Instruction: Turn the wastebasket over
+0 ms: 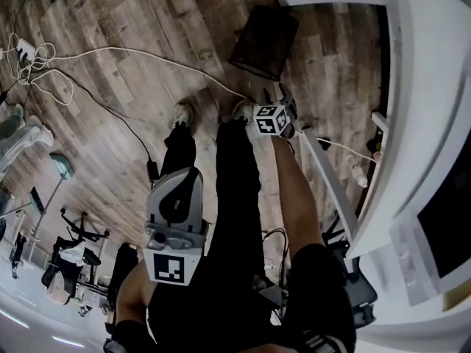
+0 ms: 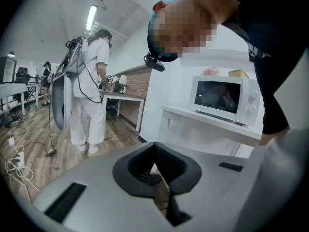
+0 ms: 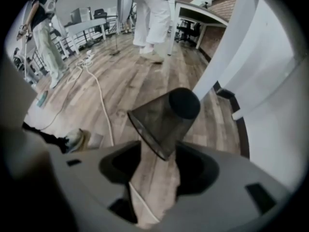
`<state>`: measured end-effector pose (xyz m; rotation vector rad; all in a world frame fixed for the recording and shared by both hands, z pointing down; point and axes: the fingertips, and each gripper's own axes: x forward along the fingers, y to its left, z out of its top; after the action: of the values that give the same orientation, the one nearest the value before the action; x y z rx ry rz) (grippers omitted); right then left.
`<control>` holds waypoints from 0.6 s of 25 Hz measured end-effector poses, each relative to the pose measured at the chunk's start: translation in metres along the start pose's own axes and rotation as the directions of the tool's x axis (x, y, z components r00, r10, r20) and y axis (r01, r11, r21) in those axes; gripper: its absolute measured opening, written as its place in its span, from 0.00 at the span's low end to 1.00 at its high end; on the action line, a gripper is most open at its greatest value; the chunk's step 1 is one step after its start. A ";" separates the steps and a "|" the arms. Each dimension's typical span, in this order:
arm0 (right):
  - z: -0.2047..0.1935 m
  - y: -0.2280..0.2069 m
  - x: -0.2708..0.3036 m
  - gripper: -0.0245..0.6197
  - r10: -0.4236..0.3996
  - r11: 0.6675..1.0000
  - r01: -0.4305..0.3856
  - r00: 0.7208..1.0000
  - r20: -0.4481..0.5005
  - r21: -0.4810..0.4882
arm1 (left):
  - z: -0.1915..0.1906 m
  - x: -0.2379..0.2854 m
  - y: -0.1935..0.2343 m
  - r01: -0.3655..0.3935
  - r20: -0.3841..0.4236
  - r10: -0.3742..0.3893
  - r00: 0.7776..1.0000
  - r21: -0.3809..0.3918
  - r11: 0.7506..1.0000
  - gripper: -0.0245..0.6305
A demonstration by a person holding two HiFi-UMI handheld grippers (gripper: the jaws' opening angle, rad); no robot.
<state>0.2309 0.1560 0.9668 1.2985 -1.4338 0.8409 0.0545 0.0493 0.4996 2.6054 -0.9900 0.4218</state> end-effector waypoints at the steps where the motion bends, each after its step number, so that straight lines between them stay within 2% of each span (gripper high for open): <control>1: -0.005 0.001 0.008 0.39 -0.005 1.000 0.004 1.000 -0.018 -0.021 | -0.004 0.001 0.001 0.000 0.003 0.000 1.000 -0.015 1.000 0.09; 5: -0.021 0.005 0.038 0.39 -0.019 0.994 0.012 0.998 -0.065 -0.111 | -0.022 0.008 0.003 -0.005 -0.009 0.004 1.000 -0.055 0.998 0.09; 12: -0.026 -0.006 0.071 0.39 -0.054 0.995 0.045 0.993 -0.107 -0.084 | -0.039 0.020 0.012 -0.013 -0.017 0.012 1.000 -0.074 0.997 0.09; 15: -0.018 -0.007 0.078 0.39 -0.061 0.993 0.050 0.993 -0.103 -0.106 | -0.042 0.023 0.016 -0.020 -0.020 0.018 1.000 -0.079 0.997 0.09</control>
<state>0.2464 0.1486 1.0458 1.1932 -1.3341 0.7764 0.0537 0.0409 0.5495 2.5185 -1.0050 0.4033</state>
